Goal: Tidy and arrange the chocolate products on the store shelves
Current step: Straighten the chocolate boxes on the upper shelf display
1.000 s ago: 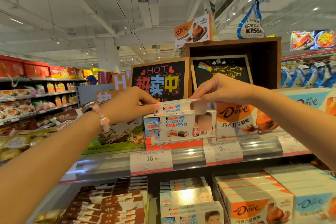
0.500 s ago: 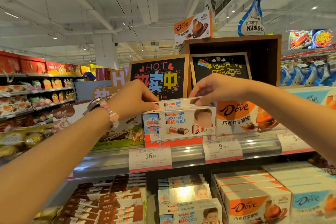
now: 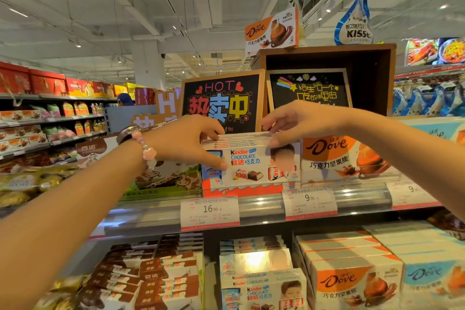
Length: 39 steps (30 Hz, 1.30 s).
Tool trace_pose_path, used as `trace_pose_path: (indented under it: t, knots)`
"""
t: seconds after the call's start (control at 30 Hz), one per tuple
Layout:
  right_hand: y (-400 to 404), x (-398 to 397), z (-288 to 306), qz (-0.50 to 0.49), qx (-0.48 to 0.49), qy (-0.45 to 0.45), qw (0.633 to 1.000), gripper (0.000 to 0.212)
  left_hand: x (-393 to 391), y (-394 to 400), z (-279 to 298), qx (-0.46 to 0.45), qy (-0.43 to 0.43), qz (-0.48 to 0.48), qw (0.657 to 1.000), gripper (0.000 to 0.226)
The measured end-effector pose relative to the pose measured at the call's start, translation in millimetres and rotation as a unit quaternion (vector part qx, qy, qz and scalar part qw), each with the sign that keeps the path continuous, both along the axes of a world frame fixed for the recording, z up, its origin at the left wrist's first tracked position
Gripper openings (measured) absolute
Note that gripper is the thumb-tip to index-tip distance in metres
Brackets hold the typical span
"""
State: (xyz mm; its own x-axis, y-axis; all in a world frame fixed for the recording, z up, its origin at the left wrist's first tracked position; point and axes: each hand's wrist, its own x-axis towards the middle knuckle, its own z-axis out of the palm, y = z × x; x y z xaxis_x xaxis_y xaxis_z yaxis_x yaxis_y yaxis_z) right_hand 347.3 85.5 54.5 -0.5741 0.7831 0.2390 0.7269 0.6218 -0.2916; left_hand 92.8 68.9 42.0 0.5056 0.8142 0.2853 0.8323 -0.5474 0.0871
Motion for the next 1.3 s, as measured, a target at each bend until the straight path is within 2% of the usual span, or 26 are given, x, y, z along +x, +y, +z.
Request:
trace_pose_path:
  t: [0.03, 0.17, 0.3, 0.43, 0.57, 0.67, 0.73, 0.83, 0.93, 1.1, 1.3]
  knots:
    - [0.0, 0.8, 0.5, 0.000, -0.005, 0.007, 1.000, 0.051, -0.4, 0.4, 0.3, 0.013, -0.005, 0.003, 1.000, 0.058]
    - [3.8, 0.9, -0.4, 0.015, 0.033, -0.046, 0.998, 0.024, -3.6, 2.7, 0.5, -0.001, -0.003, -0.015, 1.000, 0.046]
    - [5.7, -0.5, -0.1, 0.011, 0.055, -0.071, 0.996, 0.020, -7.9, 2.5, 0.3, -0.017, 0.002, -0.029, 0.999, 0.038]
    - [3.8, -6.7, 4.1, 0.004, 0.069, -0.094, 0.993, 0.021, -12.0, -6.6, -3.7, -0.033, 0.019, -0.062, 0.997, 0.045]
    - [-1.3, -18.2, 10.8, -0.019, 0.063, -0.122, 0.990, 0.028, -16.6, -14.8, -1.5, 0.035, 0.012, -0.053, 0.998, 0.057]
    - [-5.0, -34.2, 6.6, -0.018, 0.066, -0.081, 0.994, 0.046, -34.8, -22.2, 2.6, 0.079, -0.023, -0.042, 0.996, 0.058]
    - [-7.7, -50.7, 1.3, 0.004, 0.079, -0.036, 0.996, 0.055, -53.1, -25.4, 4.0, 0.102, -0.051, -0.030, 0.993, 0.051]
    - [-9.8, -81.7, -5.2, 0.058, 0.116, 0.005, 0.992, 0.050, -78.9, -30.2, 3.4, 0.121, -0.068, 0.006, 0.990, 0.046]
    - [-3.9, -110.4, -9.0, 0.087, 0.152, 0.005, 0.985, 0.049, -100.4, -31.9, 2.5, 0.104, -0.058, 0.052, 0.992, 0.055]
    - [12.9, -136.0, -9.4, 0.052, 0.155, -0.008, 0.987, 0.051, -121.2, -27.5, -3.5, 0.049, -0.012, 0.069, 0.996, 0.063]
    - [20.0, -146.8, -2.5, 0.031, 0.134, -0.025, 0.990, 0.036, -126.8, -7.4, -3.8, 0.016, -0.005, 0.070, 0.997, 0.051]
